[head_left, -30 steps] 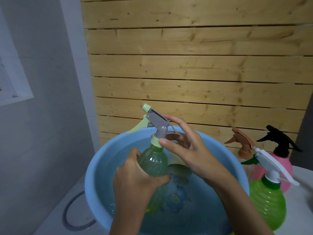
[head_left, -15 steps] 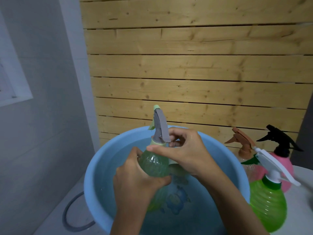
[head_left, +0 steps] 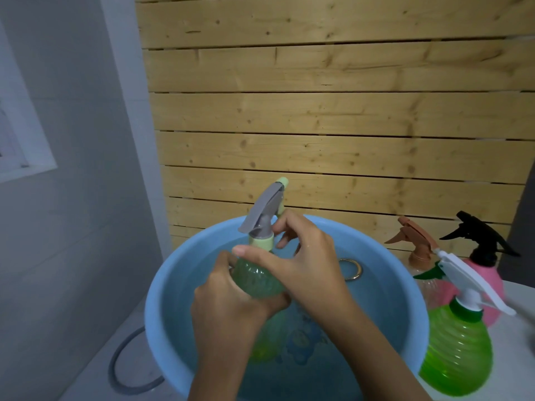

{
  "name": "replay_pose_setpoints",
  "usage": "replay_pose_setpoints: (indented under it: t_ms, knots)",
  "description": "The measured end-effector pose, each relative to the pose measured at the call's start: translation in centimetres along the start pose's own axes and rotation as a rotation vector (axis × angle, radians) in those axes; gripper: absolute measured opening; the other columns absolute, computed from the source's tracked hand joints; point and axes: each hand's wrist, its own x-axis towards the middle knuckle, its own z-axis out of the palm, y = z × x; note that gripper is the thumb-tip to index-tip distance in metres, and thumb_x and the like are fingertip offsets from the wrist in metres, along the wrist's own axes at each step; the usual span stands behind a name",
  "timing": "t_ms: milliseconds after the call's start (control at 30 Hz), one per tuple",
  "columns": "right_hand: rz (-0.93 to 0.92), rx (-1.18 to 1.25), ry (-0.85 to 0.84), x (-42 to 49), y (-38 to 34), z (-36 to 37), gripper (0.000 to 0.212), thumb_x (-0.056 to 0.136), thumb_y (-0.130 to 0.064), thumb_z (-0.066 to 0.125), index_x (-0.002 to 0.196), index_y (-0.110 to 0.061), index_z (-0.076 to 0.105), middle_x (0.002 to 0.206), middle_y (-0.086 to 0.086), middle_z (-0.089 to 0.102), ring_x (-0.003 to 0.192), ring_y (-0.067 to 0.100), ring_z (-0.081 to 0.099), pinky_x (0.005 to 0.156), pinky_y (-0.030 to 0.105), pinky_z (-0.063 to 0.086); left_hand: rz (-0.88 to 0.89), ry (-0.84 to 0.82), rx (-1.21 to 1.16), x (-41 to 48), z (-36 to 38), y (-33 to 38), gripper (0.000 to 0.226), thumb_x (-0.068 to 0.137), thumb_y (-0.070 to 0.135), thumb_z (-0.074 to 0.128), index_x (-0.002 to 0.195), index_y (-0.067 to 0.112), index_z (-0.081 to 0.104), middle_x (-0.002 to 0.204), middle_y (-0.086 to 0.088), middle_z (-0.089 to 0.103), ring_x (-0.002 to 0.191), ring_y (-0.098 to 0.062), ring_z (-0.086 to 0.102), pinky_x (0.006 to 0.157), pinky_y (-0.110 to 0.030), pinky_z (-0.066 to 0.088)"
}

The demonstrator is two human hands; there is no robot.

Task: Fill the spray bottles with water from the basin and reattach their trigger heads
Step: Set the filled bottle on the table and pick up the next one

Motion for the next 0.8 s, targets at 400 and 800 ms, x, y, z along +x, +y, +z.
replay_pose_setpoints:
  t_ms: [400, 800]
  knots:
    - [0.212, 0.551, -0.165, -0.3, 0.6, -0.3, 0.014, 0.078, -0.017, 0.076, 0.086, -0.011, 0.066, 0.095, 0.008, 0.073, 0.092, 0.013, 0.067, 0.083, 0.024, 0.049, -0.033, 0.054, -0.08, 0.0, 0.0, 0.1, 0.063, 0.042, 0.046, 0.089, 0.078, 0.022, 0.043, 0.068, 0.018, 0.051, 0.061, 0.003, 0.041, 0.055, -0.028, 0.034]
    - [0.138, 0.3, -0.058, -0.5, 0.1, 0.2, 0.035, 0.069, -0.029, 0.084, 0.101, -0.035, 0.07, 0.085, -0.013, 0.053, 0.079, -0.005, 0.047, 0.073, 0.012, 0.033, 0.032, 0.024, -0.017, -0.4, -0.1, 0.5, 0.063, 0.046, 0.047, 0.086, 0.089, 0.026, 0.045, 0.069, 0.02, 0.047, 0.068, -0.017, 0.037, 0.064, -0.03, 0.032]
